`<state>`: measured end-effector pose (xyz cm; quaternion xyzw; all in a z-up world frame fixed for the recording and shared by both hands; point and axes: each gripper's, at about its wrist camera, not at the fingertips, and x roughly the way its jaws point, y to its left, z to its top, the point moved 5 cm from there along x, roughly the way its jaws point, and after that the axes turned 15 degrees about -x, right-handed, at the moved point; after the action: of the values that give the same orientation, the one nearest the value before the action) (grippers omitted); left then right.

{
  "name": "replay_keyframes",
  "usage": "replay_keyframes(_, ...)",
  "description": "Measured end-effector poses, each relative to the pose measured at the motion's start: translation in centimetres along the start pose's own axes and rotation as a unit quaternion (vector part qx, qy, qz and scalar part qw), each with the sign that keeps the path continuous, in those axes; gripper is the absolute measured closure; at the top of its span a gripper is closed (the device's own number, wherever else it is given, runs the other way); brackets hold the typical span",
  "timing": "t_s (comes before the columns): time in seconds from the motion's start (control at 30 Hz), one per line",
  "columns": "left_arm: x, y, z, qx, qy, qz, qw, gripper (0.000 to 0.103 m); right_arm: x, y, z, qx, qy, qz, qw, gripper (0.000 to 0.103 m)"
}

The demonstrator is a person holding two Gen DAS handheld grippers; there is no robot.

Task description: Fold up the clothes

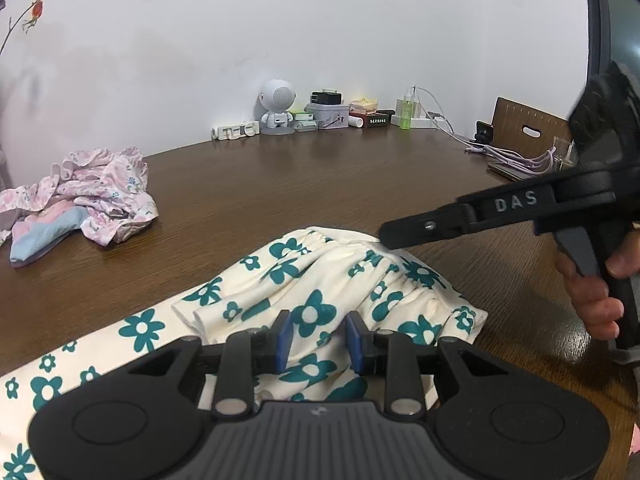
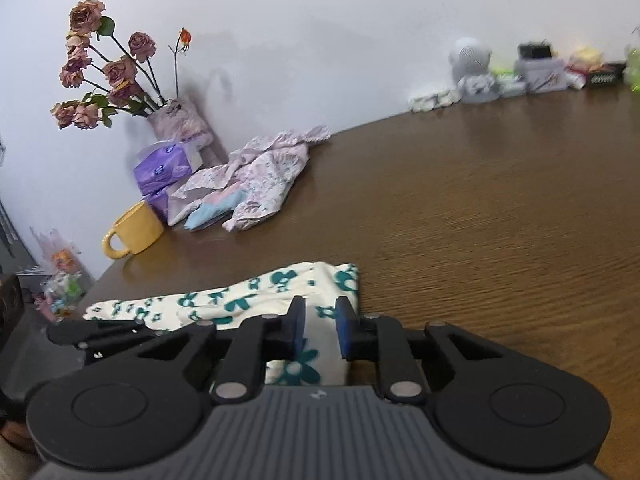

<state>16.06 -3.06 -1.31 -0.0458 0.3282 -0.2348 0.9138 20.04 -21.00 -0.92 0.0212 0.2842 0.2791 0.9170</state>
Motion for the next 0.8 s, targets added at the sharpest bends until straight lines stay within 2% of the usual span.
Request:
replay_keyframes(0.2,-0.1,0.1,0.0,-0.003,0.0,-0.003,1.0,0.076,1.3,1.8,-0.1,-0.069,0.025,-0.02,0.997,0.087)
replay_keyframes(0.37,-0.5,0.4,0.3,-0.019,0.0,-0.01,0.9998,0.071,1.5,2.9,-0.5,-0.103,0.025,-0.039,0.994,0.087)
replay_keyframes(0.6,-2.1,0.4,1.2,-0.041,-0.041,-0.033,0.9978,0.07,1.6,3.4,-0.8,-0.13,0.021,-0.055,0.99,0.086)
replay_keyframes(0.8,-1.1,1.0,1.0,-0.051,-0.028,-0.002,0.9983,0.073,1.7,4.0,-1.0,-0.147,0.018,-0.071,0.986,0.086)
